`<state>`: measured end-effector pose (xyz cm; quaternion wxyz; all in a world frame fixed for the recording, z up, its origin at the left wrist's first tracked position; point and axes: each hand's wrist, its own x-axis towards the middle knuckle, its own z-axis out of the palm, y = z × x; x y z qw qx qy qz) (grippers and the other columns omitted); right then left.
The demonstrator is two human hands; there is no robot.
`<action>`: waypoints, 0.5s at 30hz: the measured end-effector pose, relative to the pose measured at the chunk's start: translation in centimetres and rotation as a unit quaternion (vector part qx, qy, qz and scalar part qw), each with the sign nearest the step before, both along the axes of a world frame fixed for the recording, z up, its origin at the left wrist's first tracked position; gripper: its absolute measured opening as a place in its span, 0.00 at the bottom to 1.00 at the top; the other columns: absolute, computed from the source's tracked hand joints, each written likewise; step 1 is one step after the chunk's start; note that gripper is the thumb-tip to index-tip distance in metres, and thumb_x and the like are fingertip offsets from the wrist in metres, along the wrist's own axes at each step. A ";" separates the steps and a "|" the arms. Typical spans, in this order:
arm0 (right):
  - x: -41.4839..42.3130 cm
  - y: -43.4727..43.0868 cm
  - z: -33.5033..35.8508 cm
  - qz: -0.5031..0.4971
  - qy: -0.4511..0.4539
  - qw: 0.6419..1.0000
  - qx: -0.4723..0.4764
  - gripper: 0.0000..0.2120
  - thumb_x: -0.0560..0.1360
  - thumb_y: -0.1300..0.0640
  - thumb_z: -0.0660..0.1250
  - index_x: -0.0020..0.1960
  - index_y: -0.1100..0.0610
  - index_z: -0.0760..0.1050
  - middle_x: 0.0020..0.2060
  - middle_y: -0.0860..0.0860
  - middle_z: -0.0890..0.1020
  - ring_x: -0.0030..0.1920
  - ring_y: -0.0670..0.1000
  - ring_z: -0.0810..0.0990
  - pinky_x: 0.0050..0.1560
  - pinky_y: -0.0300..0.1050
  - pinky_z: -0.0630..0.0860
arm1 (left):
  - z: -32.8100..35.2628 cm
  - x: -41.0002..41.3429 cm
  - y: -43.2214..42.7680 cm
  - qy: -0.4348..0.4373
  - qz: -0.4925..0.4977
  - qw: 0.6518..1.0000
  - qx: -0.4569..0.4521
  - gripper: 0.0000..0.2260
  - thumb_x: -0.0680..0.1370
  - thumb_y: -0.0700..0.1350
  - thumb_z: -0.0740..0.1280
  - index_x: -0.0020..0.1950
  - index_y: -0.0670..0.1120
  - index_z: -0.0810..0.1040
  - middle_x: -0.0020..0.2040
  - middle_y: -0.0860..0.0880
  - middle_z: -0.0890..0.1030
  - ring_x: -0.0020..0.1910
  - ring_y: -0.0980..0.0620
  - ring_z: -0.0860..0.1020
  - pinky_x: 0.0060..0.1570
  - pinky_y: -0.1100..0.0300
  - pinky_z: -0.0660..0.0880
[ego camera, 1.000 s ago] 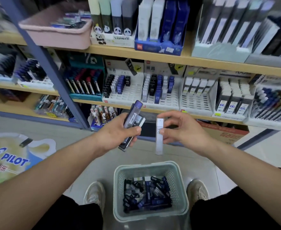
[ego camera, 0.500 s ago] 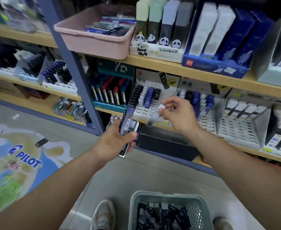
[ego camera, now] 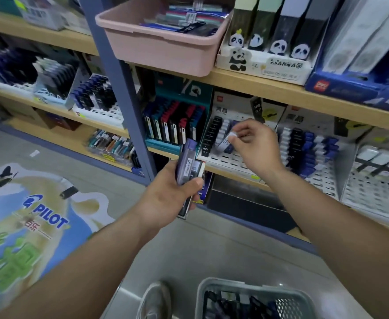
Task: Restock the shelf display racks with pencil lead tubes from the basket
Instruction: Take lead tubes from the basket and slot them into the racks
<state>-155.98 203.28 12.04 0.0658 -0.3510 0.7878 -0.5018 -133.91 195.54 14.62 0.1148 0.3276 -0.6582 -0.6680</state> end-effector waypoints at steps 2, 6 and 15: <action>0.6 2.2 1.0 0.026 0.004 1.000 0.008 0.06 0.75 0.59 0.74 0.48 0.51 0.79 0.43 0.45 0.81 0.45 0.44 0.80 0.45 0.33 0.77 | 0.2 -0.7 0.4 -0.002 -0.004 1.000 -0.003 0.09 0.81 0.42 0.68 0.60 0.47 0.74 0.47 0.44 0.82 0.39 0.53 0.81 0.40 0.59 0.83; 0.1 8.6 2.6 0.054 -0.005 0.997 0.054 0.06 0.74 0.58 0.75 0.49 0.51 0.80 0.44 0.46 0.81 0.45 0.45 0.82 0.47 0.37 0.80 | 0.2 -2.6 2.0 -0.001 -0.029 1.000 0.007 0.09 0.81 0.41 0.68 0.60 0.45 0.74 0.44 0.45 0.80 0.39 0.52 0.80 0.39 0.59 0.82; -6.2 20.5 2.6 -0.052 0.029 0.991 0.116 0.06 0.75 0.58 0.74 0.45 0.50 0.78 0.41 0.44 0.82 0.40 0.41 0.82 0.44 0.43 0.79 | -1.2 -7.8 6.8 -0.022 -0.109 0.994 -0.012 0.09 0.80 0.42 0.68 0.59 0.46 0.74 0.46 0.45 0.81 0.37 0.55 0.81 0.41 0.57 0.83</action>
